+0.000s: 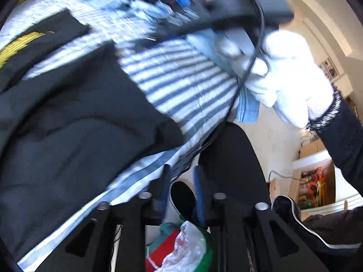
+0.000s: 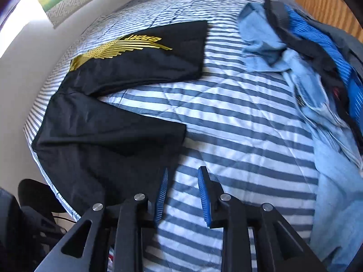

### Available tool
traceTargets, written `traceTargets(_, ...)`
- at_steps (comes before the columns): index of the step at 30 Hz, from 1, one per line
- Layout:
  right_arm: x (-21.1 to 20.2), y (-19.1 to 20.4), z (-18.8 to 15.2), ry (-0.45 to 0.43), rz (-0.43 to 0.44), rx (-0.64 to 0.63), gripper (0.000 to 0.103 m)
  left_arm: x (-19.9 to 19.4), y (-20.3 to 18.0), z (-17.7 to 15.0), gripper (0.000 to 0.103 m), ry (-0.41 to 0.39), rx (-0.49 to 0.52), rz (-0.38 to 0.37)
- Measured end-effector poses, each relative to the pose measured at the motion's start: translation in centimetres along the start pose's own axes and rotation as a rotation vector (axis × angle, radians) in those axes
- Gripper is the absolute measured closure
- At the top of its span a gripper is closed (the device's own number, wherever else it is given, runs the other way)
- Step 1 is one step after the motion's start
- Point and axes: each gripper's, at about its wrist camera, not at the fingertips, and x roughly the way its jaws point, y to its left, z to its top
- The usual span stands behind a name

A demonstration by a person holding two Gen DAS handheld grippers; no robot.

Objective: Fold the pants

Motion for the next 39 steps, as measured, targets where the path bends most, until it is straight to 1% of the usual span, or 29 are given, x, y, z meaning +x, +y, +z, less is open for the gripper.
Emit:
traceTargets(2,-1.7,-0.9,-0.1,-0.022,0.013,0.023,0.078,-3.9,1.5,-1.1,0.073,-0.062,-0.03,0.038)
traceTargets(4,-4.3,-1.2,0.1,-0.062,0.042,0.03,0.078,-8.3,4.9,-2.2,0.072,-0.136,-0.111,0.074)
traceTargets(5,-5.6,-1.1,0.6,-0.089,0.059,0.032,0.078,-10.6,7.1,-2.8,0.072,-0.175,-0.163,0.107)
traceTargets(7,-8.2,-0.9,0.6,-0.147,0.084,0.019,0.078,-14.9,10.8,-4.4,0.07,-0.245,-0.245,0.213)
traceTargets(9,-9.6,-0.2,0.3,-0.192,0.094,0.008,0.076,-18.5,14.6,-6.6,0.066,-0.294,-0.338,0.313)
traceTargets(11,-9.6,0.6,-0.5,-0.195,0.115,0.014,0.072,-21.9,18.2,-8.9,0.065,-0.314,-0.415,0.387)
traceTargets(14,-7.5,1.9,-2.8,-0.144,0.137,0.007,0.072,-23.8,22.5,-12.7,0.064,-0.299,-0.507,0.498)
traceTargets(16,-5.7,2.4,-4.8,-0.104,0.146,0.016,0.072,-24.9,25.5,-15.4,0.063,-0.279,-0.555,0.535)
traceTargets(18,-3.6,2.9,-6.9,-0.054,0.192,0.044,0.072,-25.0,27.3,-17.7,0.06,-0.27,-0.593,0.571)
traceTargets(20,-2.0,3.5,-8.6,-0.027,0.171,0.049,0.072,-25.8,29.1,-20.3,0.055,-0.26,-0.602,0.582)
traceTargets(21,-1.3,3.8,-9.4,-0.018,0.154,0.053,0.071,-25.8,29.9,-21.0,0.052,-0.264,-0.619,0.568)
traceTargets(23,-0.5,4.0,-10.5,-0.009,0.154,0.067,0.069,-25.5,30.7,-22.0,0.047,-0.265,-0.654,0.521)
traceTargets(24,0.0,4.1,-10.8,-0.004,0.154,0.076,0.068,-25.2,30.8,-22.3,0.047,-0.258,-0.658,0.511)
traceTargets(26,0.4,4.5,-11.0,-0.008,0.139,0.072,0.067,-24.7,31.2,-22.5,0.046,-0.244,-0.631,0.531)
traceTargets(28,0.7,5.0,-10.9,-0.016,0.117,0.052,0.067,-23.9,31.3,-22.6,0.042,-0.224,-0.6,0.531)
traceTargets(30,0.9,5.7,-10.9,-0.02,0.094,0.02,0.067,-23.2,31.5,-22.8,0.039,-0.215,-0.592,0.51)
traceTargets(34,1.8,6.5,-10.8,-0.012,0.076,-0.016,0.066,-21.5,31.6,-22.7,0.039,-0.211,-0.609,0.463)
traceTargets(35,2.2,6.8,-10.8,-0.011,0.068,-0.026,0.066,-21.0,31.5,-22.4,0.045,-0.199,-0.607,0.458)
traceTargets(36,2.4,7.2,-10.8,-0.013,0.052,-0.039,0.066,-20.5,31.3,-22.2,0.069,-0.186,-0.594,0.468)
traceTargets(37,2.6,7.5,-10.8,-0.018,0.038,-0.05,0.067,-20.0,30.8,-21.9,0.075,-0.174,-0.586,0.492)
traceTargets(38,2.7,7.9,-10.8,-0.019,0.029,-0.065,0.067,-19.9,30.6,-21.7,0.076,-0.175,-0.577,0.505)
traceTargets(39,2.6,8.3,-10.8,-0.025,0.03,-0.085,0.078,-20.1,30.4,-21.5,0.078,-0.184,-0.57,0.507)
